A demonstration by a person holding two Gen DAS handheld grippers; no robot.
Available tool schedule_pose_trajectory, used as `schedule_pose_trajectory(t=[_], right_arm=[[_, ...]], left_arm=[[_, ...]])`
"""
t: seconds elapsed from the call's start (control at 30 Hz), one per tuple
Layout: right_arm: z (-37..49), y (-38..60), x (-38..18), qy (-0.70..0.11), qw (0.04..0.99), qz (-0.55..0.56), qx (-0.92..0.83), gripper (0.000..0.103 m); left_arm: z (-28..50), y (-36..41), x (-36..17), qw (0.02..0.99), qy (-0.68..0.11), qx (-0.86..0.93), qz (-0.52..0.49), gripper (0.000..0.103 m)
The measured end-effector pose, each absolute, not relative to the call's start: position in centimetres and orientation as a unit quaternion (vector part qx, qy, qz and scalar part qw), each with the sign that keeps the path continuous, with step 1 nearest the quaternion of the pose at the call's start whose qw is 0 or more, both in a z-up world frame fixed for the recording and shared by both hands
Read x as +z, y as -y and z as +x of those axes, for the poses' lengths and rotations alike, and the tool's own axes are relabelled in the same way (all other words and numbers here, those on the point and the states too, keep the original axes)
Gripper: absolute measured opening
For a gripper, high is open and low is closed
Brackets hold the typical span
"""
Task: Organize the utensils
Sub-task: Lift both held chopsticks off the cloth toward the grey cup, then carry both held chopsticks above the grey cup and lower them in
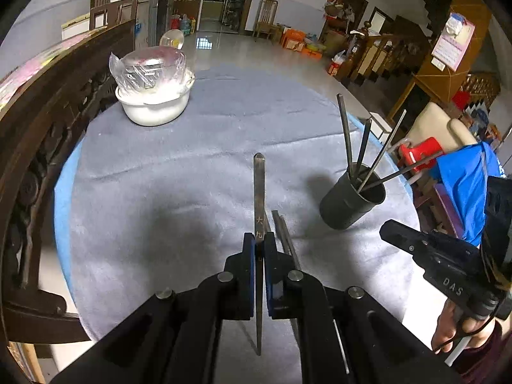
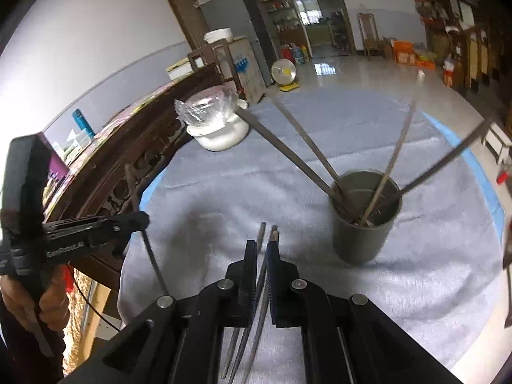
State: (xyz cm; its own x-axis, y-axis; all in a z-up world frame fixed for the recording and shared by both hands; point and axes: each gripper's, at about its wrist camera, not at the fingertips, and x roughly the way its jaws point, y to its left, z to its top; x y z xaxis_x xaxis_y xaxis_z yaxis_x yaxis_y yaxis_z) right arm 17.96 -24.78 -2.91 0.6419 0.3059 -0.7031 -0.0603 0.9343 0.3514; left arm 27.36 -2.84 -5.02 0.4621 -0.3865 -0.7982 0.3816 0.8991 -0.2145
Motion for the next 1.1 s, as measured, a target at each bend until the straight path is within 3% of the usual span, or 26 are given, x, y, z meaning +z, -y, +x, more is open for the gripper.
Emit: schedule_pose_trajectory(t=[0.27, 0.43, 1.1], right_arm=[[19.2, 25.0, -7.6, -0.488, 0.841, 0.205, 0.111, 0.012], [20.8, 23.1, -11.3, -0.522, 0.823, 0.196, 0.108, 0.037], [24.4, 22.4, -15.8, -0.553, 0.815, 0.159, 0.061, 0.028]], left_arm=[[26.9, 1.4, -5.0, 0.853, -0.471, -0.223, -0.024, 0.005], [26.1, 1.8, -4.4, 0.854, -0.465, -0.234, -0.024, 0.005], [24.6, 1.3, -3.7, 0.857, -0.447, -0.255, -0.025, 0.006]])
